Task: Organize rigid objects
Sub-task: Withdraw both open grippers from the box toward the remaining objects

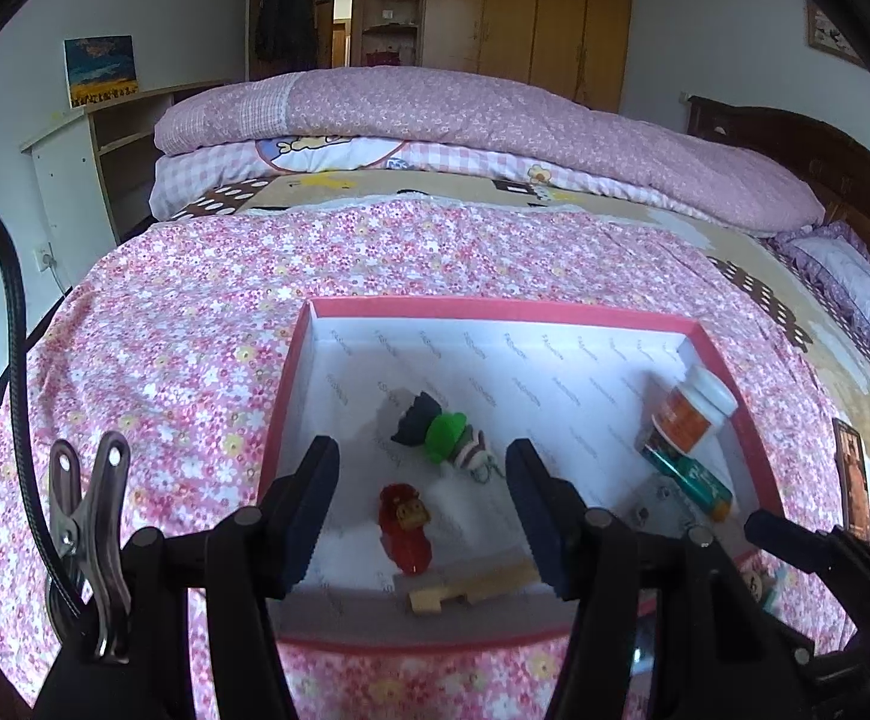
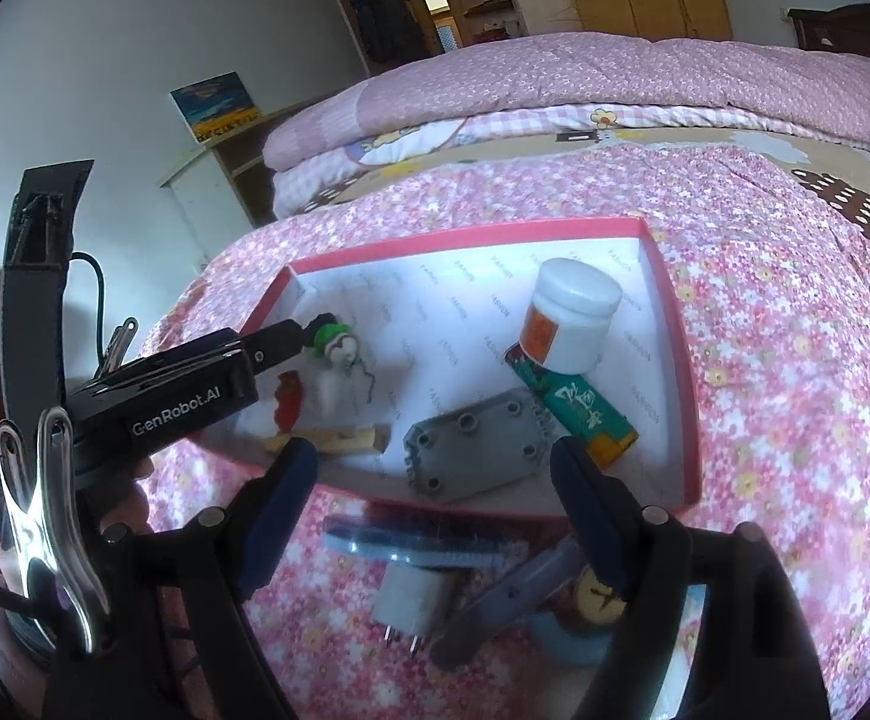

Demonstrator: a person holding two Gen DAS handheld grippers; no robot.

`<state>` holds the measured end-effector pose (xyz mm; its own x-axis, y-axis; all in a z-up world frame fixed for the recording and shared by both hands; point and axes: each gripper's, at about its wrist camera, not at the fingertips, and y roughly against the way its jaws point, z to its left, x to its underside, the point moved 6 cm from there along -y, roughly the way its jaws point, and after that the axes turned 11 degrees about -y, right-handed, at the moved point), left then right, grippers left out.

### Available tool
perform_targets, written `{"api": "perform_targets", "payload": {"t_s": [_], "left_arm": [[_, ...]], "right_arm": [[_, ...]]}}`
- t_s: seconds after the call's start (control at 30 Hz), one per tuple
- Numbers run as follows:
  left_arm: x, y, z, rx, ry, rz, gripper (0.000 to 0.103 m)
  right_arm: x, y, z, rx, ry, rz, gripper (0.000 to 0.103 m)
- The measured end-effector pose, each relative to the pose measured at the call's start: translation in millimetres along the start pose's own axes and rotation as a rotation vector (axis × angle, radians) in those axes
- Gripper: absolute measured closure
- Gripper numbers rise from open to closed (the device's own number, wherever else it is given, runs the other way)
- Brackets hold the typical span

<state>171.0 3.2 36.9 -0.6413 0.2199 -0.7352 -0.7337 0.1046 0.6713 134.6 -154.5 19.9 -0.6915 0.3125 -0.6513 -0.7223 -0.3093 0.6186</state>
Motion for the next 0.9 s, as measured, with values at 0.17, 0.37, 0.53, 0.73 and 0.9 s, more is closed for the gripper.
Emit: {"api": "perform_targets", "payload": {"t_s": [0.17,0.37,0.53,0.73,0.9], "left_arm": [[7.8,11.5,-3.5,0.006,-0.009,-0.003,0.042],[15.8,26.2,-7.2,0.017,-0.008,-0.012,0.042],[25.1,36.2,-11.3,0.020,-0.012,-0.012,0.042],[35.3,45.0,-13.2,0.024,-0.007,-0.009,0.042],[44.5,54.5,-13.4,0.030,0.002,-0.010,0.042]], "right_arm": [[8.1,8.1,0.9,-0.011,-0.005,0.012,0.021],[17.5,16.6,2.9,-0.007,0.010,0.014,0.021],[24.3,21.9,1.8,-0.007,0.005,0.020,0.021],[36.0,26.1,0.6,-0.009,-0.001,0.035,0.021],[47.3,30.5,-2.2,-0.005,0.010,0.054,0.021]]}}
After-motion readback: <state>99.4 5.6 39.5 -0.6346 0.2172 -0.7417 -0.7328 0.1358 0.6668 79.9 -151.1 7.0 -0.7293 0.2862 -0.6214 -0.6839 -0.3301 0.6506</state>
